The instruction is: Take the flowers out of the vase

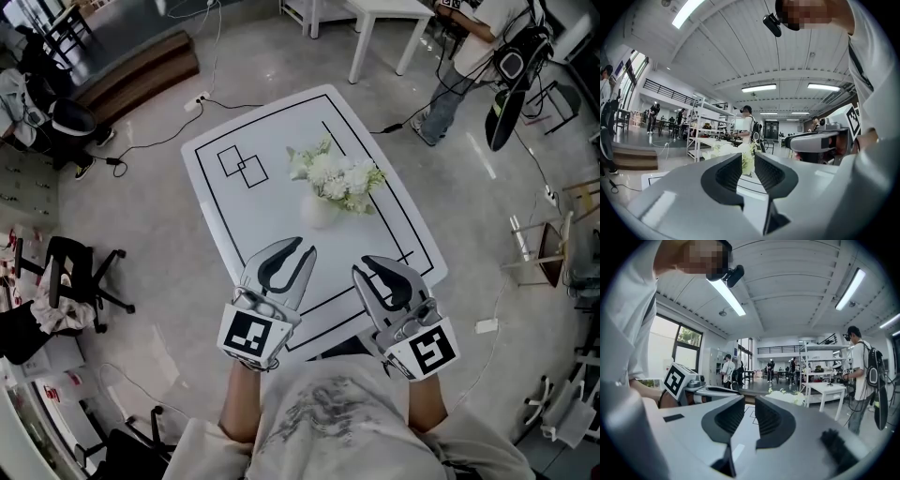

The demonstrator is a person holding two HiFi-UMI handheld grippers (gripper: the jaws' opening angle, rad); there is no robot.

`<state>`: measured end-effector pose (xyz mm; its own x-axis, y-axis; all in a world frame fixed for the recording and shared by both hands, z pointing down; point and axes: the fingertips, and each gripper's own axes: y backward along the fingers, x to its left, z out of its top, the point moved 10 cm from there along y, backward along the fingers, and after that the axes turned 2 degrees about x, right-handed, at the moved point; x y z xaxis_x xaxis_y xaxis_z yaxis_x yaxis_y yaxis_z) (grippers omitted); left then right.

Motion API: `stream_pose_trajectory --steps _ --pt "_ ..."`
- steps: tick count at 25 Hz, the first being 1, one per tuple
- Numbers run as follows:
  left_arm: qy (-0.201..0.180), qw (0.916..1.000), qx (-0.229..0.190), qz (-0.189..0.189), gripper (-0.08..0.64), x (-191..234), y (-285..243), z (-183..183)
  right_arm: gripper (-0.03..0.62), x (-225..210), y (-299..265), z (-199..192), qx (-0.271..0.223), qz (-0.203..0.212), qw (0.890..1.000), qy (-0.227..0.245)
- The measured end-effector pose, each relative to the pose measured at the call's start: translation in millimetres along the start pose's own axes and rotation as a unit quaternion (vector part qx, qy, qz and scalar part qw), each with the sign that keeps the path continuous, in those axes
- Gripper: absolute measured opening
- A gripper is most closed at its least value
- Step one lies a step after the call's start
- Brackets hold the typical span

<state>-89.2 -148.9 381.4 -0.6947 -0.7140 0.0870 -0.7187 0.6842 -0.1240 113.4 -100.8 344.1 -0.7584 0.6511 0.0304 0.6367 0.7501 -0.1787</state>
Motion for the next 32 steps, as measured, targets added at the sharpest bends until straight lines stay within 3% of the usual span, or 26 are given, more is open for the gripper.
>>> stream_pose_trajectory --steps 7,11,20,32 --pt "0.012 0.9997 0.019 0.001 0.133 4 -14 -9 0.071 -3 -2 -2 0.008 0.001 1.0 -0.003" --pt "-0.018 0.9998 0.009 -0.008 0.16 10 -26 -20 0.071 -6 -5 -6 0.011 0.002 1.0 -0.006" --pt "-0.02 0.9996 0.018 -0.004 0.209 19 -50 -35 0.071 -13 -7 -9 0.017 -0.002 1.0 -0.01" --pt "-0.024 0.9989 0.035 -0.02 0.344 35 -79 -53 0.071 -20 -8 -10 0.024 -0.008 1.0 -0.016"
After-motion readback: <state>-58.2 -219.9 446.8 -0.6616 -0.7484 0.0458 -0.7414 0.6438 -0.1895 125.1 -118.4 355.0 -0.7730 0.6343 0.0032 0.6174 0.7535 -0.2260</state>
